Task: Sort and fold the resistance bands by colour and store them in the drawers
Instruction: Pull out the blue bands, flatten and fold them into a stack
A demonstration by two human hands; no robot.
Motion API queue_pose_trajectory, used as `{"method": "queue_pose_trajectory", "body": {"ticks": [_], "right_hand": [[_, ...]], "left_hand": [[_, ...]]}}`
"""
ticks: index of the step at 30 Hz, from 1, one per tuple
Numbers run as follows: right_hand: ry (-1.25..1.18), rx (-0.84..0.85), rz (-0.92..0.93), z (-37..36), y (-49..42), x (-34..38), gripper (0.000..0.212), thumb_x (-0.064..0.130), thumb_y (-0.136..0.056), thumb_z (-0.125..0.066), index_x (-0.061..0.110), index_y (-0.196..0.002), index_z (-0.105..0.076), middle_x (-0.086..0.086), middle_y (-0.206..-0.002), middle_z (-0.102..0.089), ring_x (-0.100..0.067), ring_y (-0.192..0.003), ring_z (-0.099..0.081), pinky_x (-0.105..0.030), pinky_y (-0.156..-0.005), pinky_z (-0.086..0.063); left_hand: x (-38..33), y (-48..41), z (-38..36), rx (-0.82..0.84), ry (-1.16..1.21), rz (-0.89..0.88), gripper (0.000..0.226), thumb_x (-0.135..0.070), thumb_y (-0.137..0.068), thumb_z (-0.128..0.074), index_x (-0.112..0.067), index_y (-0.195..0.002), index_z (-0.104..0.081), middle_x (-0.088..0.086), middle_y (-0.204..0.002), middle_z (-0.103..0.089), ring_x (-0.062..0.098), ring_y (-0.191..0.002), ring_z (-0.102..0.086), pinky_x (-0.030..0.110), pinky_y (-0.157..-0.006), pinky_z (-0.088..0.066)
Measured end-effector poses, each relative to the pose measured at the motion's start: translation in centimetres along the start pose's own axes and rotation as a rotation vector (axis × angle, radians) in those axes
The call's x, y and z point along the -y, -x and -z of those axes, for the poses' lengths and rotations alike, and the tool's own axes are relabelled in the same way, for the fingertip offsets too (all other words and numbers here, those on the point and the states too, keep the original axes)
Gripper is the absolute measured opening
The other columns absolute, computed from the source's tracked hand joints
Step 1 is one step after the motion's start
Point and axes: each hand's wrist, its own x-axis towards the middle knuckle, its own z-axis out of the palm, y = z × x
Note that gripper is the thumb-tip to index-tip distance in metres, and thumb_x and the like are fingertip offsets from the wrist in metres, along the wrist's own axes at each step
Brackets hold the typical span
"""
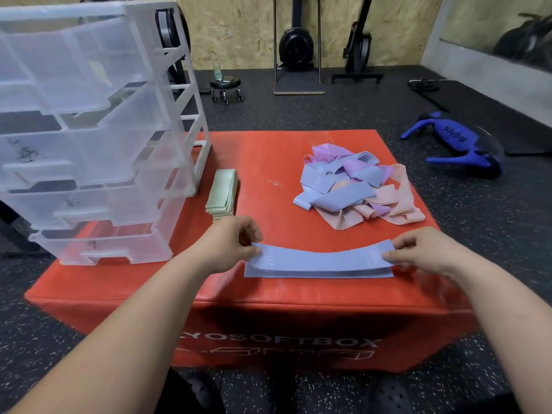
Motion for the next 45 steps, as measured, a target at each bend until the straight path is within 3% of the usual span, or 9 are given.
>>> {"method": "queue_pose_trajectory", "body": {"ticks": [3,6,10,16,19,25,32,38,45], "right_hand": [[0.132,0.008,0.012,-1.0,-0.3,-0.3,0.019,0.026,-0.076,-0.091,0.015,-0.08,-0.077,-0.006,-0.065,-0.074,-0.017,-0.058,-0.061,-0.033,-0.066,-0.048],[0.43,-0.101,0.057,-1.8,-0.3,-0.2,0.024,0.038,-0.07,-0.09,0.025,-0.076,-0.071,0.008,-0.071,-0.072,-0.015,-0.072,-0.067,-0.035,-0.073,-0.056],[0.597,-0.151,0.085,-1.8,0.2,0.2,0.039,0.052,-0.066,-0.089,0.032,-0.084,-0.06,0.012,-0.082,-0.064,-0.015,-0.083,-0.062,-0.038,-0.076,-0.055],[0.567,0.017,0.294,-0.8,0.8,-0.1,0.059,0.039,-0.06,-0.095,0.042,-0.11,-0.064,0.017,-0.105,-0.064,-0.005,-0.09,-0.064,-0.033,-0.087,-0.055],[0.556,0.025,0.349,-0.7,1.0,-0.4,0.053,0.031,-0.063,-0.096,0.043,-0.108,-0.07,0.02,-0.102,-0.065,-0.003,-0.092,-0.064,-0.03,-0.088,-0.054],[0.532,0.003,0.368,-0.7,0.8,-0.7,0.048,0.031,-0.064,-0.096,0.044,-0.103,-0.071,0.019,-0.098,-0.067,-0.002,-0.089,-0.064,-0.028,-0.086,-0.054],[0.52,0.028,0.392,-0.4,0.0,-0.7,0.05,0.043,-0.062,-0.095,0.046,-0.104,-0.068,0.02,-0.1,-0.063,0.001,-0.089,-0.062,-0.015,-0.078,-0.048],[0.437,-0.177,0.434,-1.1,-2.4,1.0,0.036,0.044,-0.077,-0.088,0.041,-0.108,-0.071,0.015,-0.105,-0.066,-0.002,-0.087,-0.06,-0.035,-0.083,-0.053],[0.356,-0.376,0.52,-3.4,-6.1,4.4,0.023,0.036,-0.087,-0.076,0.036,-0.11,-0.073,0.012,-0.108,-0.067,-0.014,-0.092,-0.064,-0.037,-0.081,-0.053]], "left_hand": [[0.5,0.2,-0.5,-0.014,-0.102,-0.004,0.023,-0.005,-0.08,-0.082,-0.022,-0.092,-0.071,-0.004,-0.087,-0.072,0.01,-0.073,-0.064,0.024,-0.068,-0.053],[1.3,0.3,-1.1,0.008,-0.285,-0.056,0.021,-0.009,-0.08,-0.079,-0.024,-0.093,-0.07,-0.008,-0.087,-0.068,0.004,-0.074,-0.06,0.027,-0.068,-0.049],[1.7,0.3,-1.0,0.005,-0.401,-0.103,0.024,-0.018,-0.082,-0.079,-0.027,-0.102,-0.07,-0.012,-0.098,-0.063,0.004,-0.08,-0.056,0.027,-0.073,-0.045],[1.5,1.1,-0.1,0.116,-0.356,-0.169,0.043,-0.035,-0.081,-0.087,-0.032,-0.119,-0.069,-0.017,-0.113,-0.065,0.005,-0.1,-0.062,0.026,-0.085,-0.053],[1.4,1.6,0.1,0.192,-0.365,-0.156,0.055,-0.036,-0.076,-0.092,-0.034,-0.125,-0.067,-0.019,-0.116,-0.064,0.004,-0.102,-0.061,0.025,-0.088,-0.053],[1.5,1.6,-0.1,0.17,-0.358,-0.153,0.049,-0.029,-0.074,-0.092,-0.034,-0.118,-0.07,-0.019,-0.11,-0.064,0.003,-0.098,-0.062,0.028,-0.087,-0.055],[2.3,0.9,-0.2,0.169,-0.396,-0.165,0.057,-0.052,-0.073,-0.089,-0.042,-0.124,-0.066,-0.023,-0.115,-0.062,0.001,-0.103,-0.06,0.027,-0.084,-0.055],[2.0,-1.2,-0.4,0.061,-0.416,-0.166,0.045,-0.055,-0.084,-0.08,-0.041,-0.125,-0.065,-0.02,-0.118,-0.063,0.002,-0.104,-0.06,0.033,-0.086,-0.057],[-0.1,-4.9,-1.7,-0.059,-0.319,-0.17,0.04,-0.045,-0.086,-0.081,-0.037,-0.123,-0.068,-0.018,-0.112,-0.065,0.007,-0.1,-0.062,0.037,-0.089,-0.056]]}}
